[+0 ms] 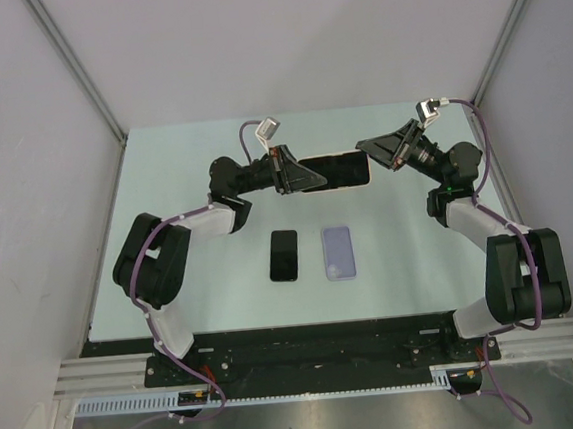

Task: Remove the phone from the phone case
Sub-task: Remove the phone from the phone case.

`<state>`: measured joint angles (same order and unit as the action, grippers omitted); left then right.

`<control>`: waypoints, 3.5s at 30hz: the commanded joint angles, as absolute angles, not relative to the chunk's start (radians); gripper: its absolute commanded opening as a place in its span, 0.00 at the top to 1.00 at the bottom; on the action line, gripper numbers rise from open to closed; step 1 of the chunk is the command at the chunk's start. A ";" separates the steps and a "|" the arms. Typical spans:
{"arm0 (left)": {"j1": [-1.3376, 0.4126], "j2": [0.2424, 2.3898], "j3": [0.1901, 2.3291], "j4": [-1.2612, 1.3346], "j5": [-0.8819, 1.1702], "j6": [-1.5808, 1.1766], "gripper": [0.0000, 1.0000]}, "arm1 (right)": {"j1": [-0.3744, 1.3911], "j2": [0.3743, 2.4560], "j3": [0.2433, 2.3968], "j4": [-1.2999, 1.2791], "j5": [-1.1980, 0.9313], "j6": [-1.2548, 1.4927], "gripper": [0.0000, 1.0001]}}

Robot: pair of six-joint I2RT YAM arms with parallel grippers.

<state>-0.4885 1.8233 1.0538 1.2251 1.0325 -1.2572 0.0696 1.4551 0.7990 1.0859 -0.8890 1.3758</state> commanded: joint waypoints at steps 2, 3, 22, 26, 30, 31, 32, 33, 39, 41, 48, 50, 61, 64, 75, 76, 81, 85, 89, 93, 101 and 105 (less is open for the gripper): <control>-0.541 1.729 1.127 1.581 1.146 -1.258 1.00 | 0.078 1.442 0.799 1.020 -0.847 1.399 0.96; -0.541 1.727 1.129 1.583 1.150 -1.259 1.00 | 0.080 1.439 0.799 1.014 -0.844 1.405 0.97; -0.557 1.707 1.126 1.595 1.167 -1.247 1.00 | 0.078 1.405 0.795 0.986 -0.816 1.419 1.00; -0.560 1.709 1.126 1.595 1.167 -1.247 1.00 | 0.074 1.402 0.793 0.983 -0.811 1.419 1.00; -0.561 1.706 1.123 1.595 1.173 -1.238 1.00 | 0.072 1.402 0.790 0.980 -0.808 1.422 1.00; -0.561 1.704 1.123 1.595 1.173 -1.238 1.00 | 0.072 1.402 0.792 0.979 -0.807 1.422 1.00; -0.561 1.706 1.123 1.595 1.173 -1.238 1.00 | 0.072 1.402 0.792 0.977 -0.807 1.422 1.00; -0.563 1.704 1.123 1.595 1.175 -1.235 1.00 | 0.072 1.399 0.788 0.974 -0.805 1.424 1.00; -0.565 1.700 1.123 1.595 1.181 -1.232 0.99 | 0.069 1.390 0.779 0.953 -0.792 1.425 1.00; -0.566 1.698 1.127 1.595 1.186 -1.233 1.00 | 0.071 1.391 0.779 0.951 -0.788 1.428 1.00; -0.577 1.690 1.131 1.598 1.210 -1.226 1.00 | 0.072 1.394 0.779 0.937 -0.778 1.450 1.00; -0.581 1.687 1.134 1.598 1.218 -1.226 0.99 | 0.071 1.391 0.779 0.927 -0.773 1.454 1.00; -0.598 1.677 1.138 1.612 1.252 -1.219 1.00 | 0.063 1.373 0.758 0.899 -0.726 1.508 1.00; -0.603 1.681 1.141 1.628 1.255 -1.227 1.00 | 0.054 1.376 0.747 0.899 -0.709 1.528 1.00; -0.618 1.689 1.152 1.652 1.266 -1.247 1.00 | 0.046 1.368 0.726 0.899 -0.669 1.529 1.00; -0.618 1.687 1.154 1.652 1.259 -1.250 1.00 | 0.041 1.364 0.726 0.916 -0.667 1.513 1.00; -0.604 1.701 1.151 1.651 1.232 -1.267 1.00 | 0.009 1.339 0.735 1.060 -0.707 1.414 0.89; -0.584 1.710 1.144 1.651 1.206 -1.273 1.00 | -0.054 1.316 0.739 1.147 -0.739 1.352 0.68; -0.569 1.718 1.135 1.651 1.195 -1.278 1.00 | -0.097 1.315 0.772 1.155 -0.802 1.289 0.42; -0.558 1.709 1.126 1.649 1.192 -1.281 1.00 | -0.127 1.324 0.813 1.135 -0.871 1.218 0.39; -0.494 1.710 1.108 1.597 1.170 -1.263 1.00 | -0.135 1.329 0.896 0.837 -1.219 0.768 0.42; -0.469 1.723 1.103 1.536 1.160 -1.227 1.00 | -0.127 1.279 0.922 0.547 -1.325 0.432 0.42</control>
<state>-0.4950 1.7683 1.0924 1.2751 1.2076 -1.2545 -0.1341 1.3354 0.8677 0.8410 -1.1400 0.8291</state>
